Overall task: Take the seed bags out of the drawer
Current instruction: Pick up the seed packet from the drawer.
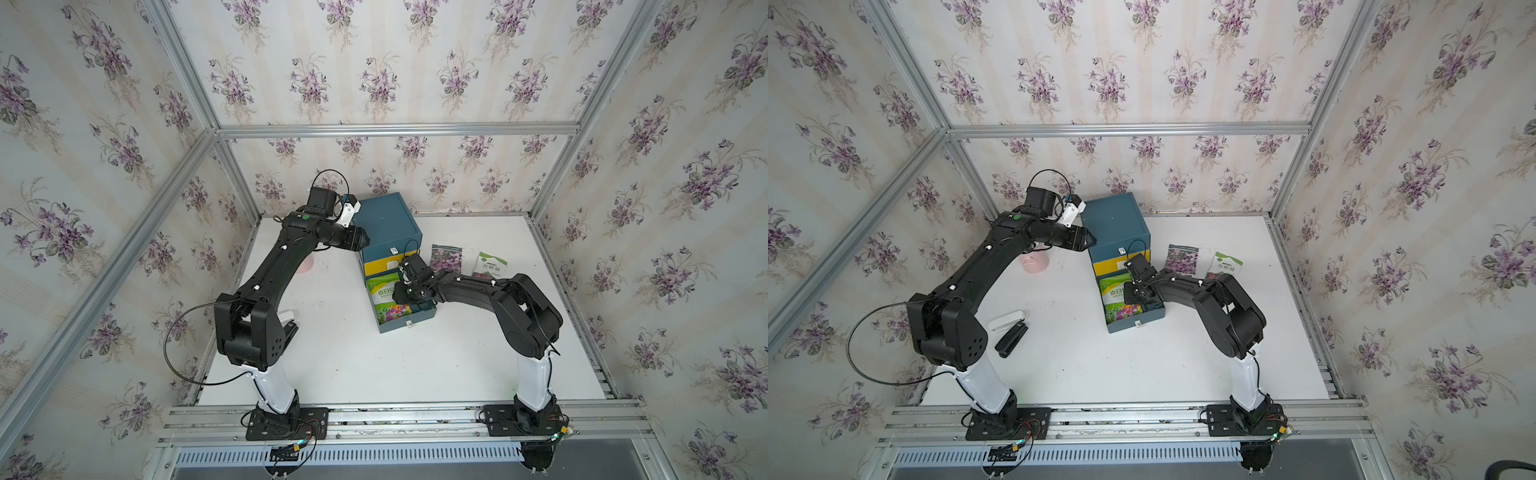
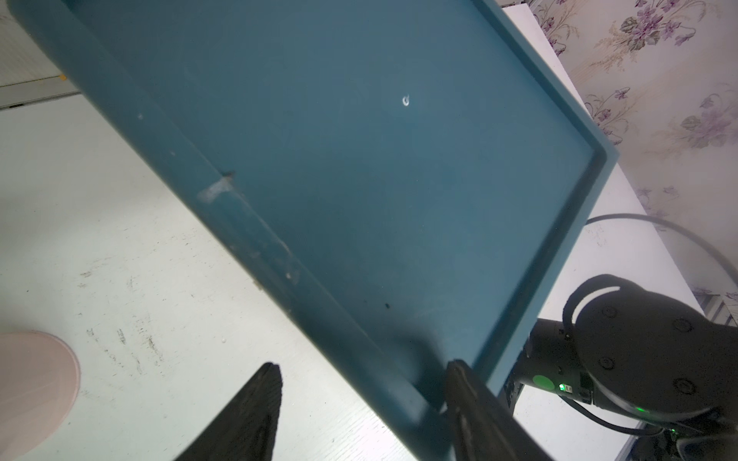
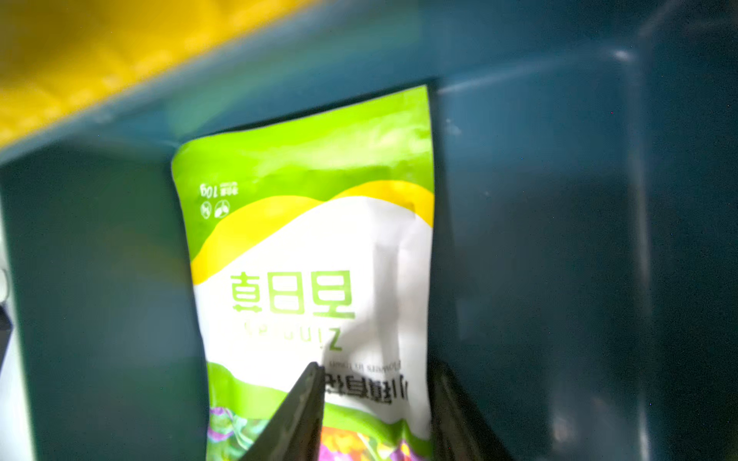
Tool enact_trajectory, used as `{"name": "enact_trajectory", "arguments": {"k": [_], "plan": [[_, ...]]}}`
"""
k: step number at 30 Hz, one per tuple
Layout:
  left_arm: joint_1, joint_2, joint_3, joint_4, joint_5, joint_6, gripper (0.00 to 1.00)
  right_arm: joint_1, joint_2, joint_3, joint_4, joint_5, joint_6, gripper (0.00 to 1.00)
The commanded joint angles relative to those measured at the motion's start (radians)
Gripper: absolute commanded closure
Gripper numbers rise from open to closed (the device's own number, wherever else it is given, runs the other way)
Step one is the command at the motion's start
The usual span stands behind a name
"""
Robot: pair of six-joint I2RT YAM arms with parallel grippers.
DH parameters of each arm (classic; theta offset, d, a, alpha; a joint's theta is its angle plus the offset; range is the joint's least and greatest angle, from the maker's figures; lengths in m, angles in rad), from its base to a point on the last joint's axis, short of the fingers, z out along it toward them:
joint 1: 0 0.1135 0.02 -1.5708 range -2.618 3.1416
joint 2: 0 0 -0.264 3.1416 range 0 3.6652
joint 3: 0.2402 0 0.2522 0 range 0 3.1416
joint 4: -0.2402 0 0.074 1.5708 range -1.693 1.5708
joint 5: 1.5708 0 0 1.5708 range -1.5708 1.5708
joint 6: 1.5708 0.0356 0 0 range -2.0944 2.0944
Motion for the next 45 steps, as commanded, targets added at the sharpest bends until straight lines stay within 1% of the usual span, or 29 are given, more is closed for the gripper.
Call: {"name": "enact_trajectory", "arguments": {"k": [1, 3, 15, 19, 45], "plan": [[0.000, 0.006, -0.011, -0.117, -0.062, 0.029, 0.32, 0.001, 0.020, -0.007, -0.073, -0.044, 0.016, 0.62], [-0.001, 0.004, -0.012, -0.116, -0.064, 0.030, 0.32, 0.001, 0.024, -0.010, -0.073, -0.044, 0.019, 0.65], [0.000, 0.005, -0.011, -0.117, -0.062, 0.030, 0.32, 0.001, 0.015, -0.022, -0.073, -0.018, 0.030, 0.94], [-0.001, 0.004, -0.012, -0.117, -0.063, 0.031, 0.32, 0.001, 0.006, -0.024, -0.075, -0.009, 0.032, 0.99], [0.000, 0.000, -0.010, -0.118, -0.069, 0.033, 0.32, -0.027, -0.149, -0.013, -0.129, -0.011, 0.053, 1.00]]}}
